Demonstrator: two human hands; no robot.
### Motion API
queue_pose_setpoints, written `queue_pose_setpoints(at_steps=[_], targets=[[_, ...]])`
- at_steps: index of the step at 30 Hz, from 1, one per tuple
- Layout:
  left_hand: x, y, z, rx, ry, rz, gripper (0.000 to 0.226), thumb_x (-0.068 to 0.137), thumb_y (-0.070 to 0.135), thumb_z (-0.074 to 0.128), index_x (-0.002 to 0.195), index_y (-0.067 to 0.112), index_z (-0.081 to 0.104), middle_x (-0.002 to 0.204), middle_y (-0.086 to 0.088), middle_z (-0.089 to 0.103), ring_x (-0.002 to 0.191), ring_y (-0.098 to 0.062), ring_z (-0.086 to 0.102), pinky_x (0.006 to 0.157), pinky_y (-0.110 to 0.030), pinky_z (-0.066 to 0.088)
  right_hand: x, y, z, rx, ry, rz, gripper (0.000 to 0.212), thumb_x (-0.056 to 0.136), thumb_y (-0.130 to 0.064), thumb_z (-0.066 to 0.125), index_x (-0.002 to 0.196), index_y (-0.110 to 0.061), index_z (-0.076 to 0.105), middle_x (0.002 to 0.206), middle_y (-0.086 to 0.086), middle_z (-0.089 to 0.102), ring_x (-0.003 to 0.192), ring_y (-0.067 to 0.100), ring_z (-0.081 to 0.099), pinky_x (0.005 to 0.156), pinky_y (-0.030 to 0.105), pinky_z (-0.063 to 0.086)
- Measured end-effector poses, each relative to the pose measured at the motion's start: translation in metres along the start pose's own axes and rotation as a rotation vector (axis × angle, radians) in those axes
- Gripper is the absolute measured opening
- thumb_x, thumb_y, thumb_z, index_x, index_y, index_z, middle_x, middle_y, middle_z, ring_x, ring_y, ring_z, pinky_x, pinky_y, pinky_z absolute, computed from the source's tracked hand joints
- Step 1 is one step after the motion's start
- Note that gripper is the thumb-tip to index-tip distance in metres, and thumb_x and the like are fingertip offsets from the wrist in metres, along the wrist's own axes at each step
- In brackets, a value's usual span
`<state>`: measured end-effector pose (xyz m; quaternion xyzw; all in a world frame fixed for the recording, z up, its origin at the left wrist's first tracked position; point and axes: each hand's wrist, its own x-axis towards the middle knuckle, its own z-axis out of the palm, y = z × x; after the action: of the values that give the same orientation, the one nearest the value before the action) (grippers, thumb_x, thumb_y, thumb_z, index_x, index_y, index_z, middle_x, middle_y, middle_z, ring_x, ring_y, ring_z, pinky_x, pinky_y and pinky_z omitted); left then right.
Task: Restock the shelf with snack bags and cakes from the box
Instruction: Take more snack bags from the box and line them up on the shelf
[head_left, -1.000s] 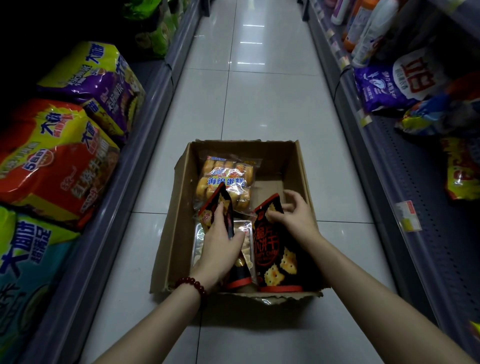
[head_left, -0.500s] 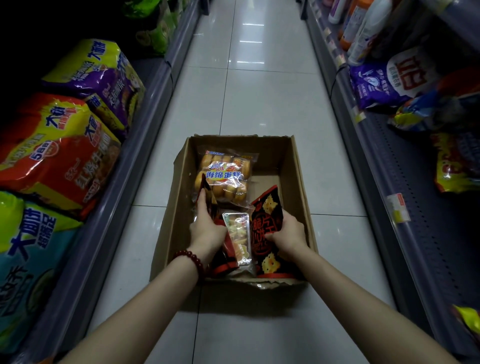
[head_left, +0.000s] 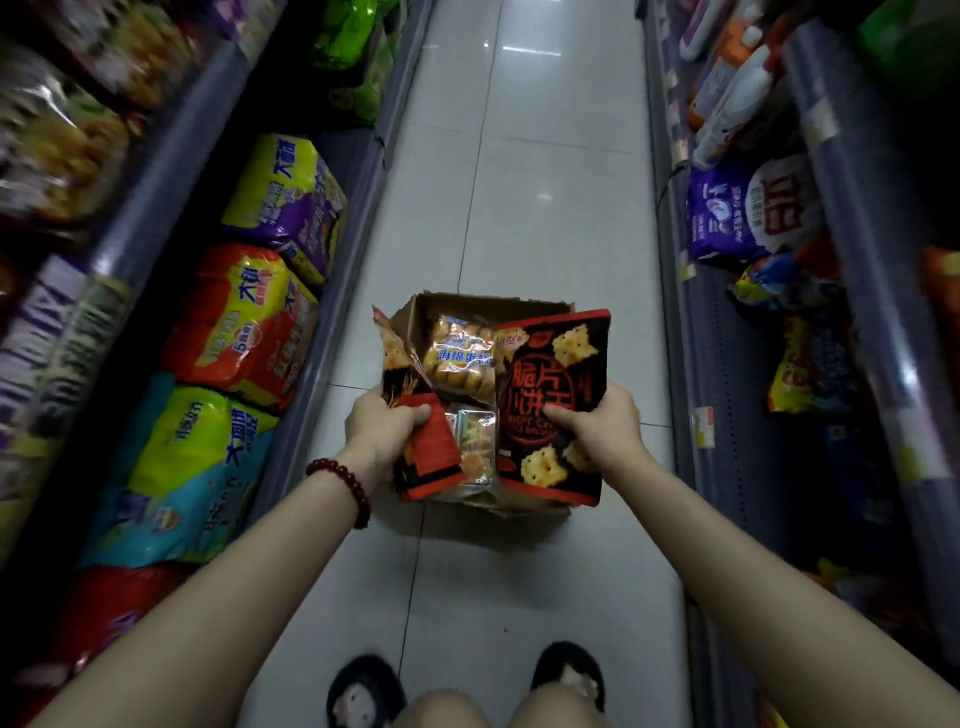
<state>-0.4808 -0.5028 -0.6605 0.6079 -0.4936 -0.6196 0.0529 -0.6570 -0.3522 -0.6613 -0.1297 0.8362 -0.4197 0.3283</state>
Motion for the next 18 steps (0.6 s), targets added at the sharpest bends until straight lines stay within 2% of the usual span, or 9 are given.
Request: queue_pose_setpoints(at_steps=[4,7,9,12,15,18], targets=[[-0.072,0.068,-0.04,-0.033,0.045,0.054,0.035,0.079,0.007,0.072,0.112,0.009,0.059,0.102,-0.009,0.068,0.095,-0.029,0.065,0.085,-0.045,0.054,-0.046,-0.09,-0.031,0.131,-0.095,0.023,0.042,0.072,-0.011,0.081,0.111,-0.013,0.065,0.105,0.004,0.072,0.097,0.025,0.068,0.089,0.047,0.054],[-0.123,0.12,-0.073,-0.041,0.105,0.107,0.039,0.076,0.007,0.074,0.112,0.01,0.058,0.101,-0.009,0.068,0.094,-0.029,0.065,0.084,-0.044,0.054,-0.078,-0.164,-0.055,0.203,-0.192,-0.014,0.042,0.072,-0.007,0.08,0.111,-0.011,0.064,0.107,0.006,0.072,0.096,0.023,0.069,0.084,0.041,0.056],[-0.157,0.154,-0.097,-0.043,0.147,0.153,0.044,0.071,0.012,0.077,0.112,0.011,0.06,0.101,-0.008,0.069,0.094,-0.029,0.066,0.087,-0.048,0.054,-0.098,-0.214,-0.07,0.231,-0.262,-0.035,0.034,0.071,-0.006,0.08,0.101,-0.013,0.066,0.103,0.008,0.073,0.09,0.022,0.071,0.079,0.038,0.057],[-0.207,0.202,-0.134,-0.094,0.19,0.216,0.048,0.069,0.013,0.078,0.114,0.01,0.06,0.103,-0.008,0.07,0.092,-0.027,0.067,0.086,-0.046,0.055,-0.128,-0.288,-0.091,0.214,-0.368,-0.099,0.034,0.068,-0.01,0.083,0.097,-0.016,0.066,0.1,0.008,0.074,0.091,0.025,0.071,0.08,0.04,0.057],[-0.256,0.245,-0.167,-0.148,0.233,0.285,0.042,0.074,0.008,0.077,0.113,0.01,0.061,0.102,-0.008,0.07,0.09,-0.025,0.067,0.083,-0.044,0.056,-0.157,-0.354,-0.109,0.219,-0.488,-0.169,0.041,0.069,-0.008,0.082,0.106,-0.011,0.065,0.103,0.008,0.074,0.095,0.026,0.071,0.083,0.041,0.057],[-0.304,0.275,-0.194,-0.226,0.295,0.363,0.04,0.074,0.007,0.078,0.11,0.009,0.06,0.1,-0.006,0.069,0.083,-0.021,0.067,0.068,-0.034,0.056,-0.184,-0.411,-0.123,0.225,-0.56,-0.25,0.044,0.07,-0.004,0.079,0.111,-0.007,0.064,0.104,0.008,0.073,0.096,0.023,0.071,0.084,0.037,0.056]])
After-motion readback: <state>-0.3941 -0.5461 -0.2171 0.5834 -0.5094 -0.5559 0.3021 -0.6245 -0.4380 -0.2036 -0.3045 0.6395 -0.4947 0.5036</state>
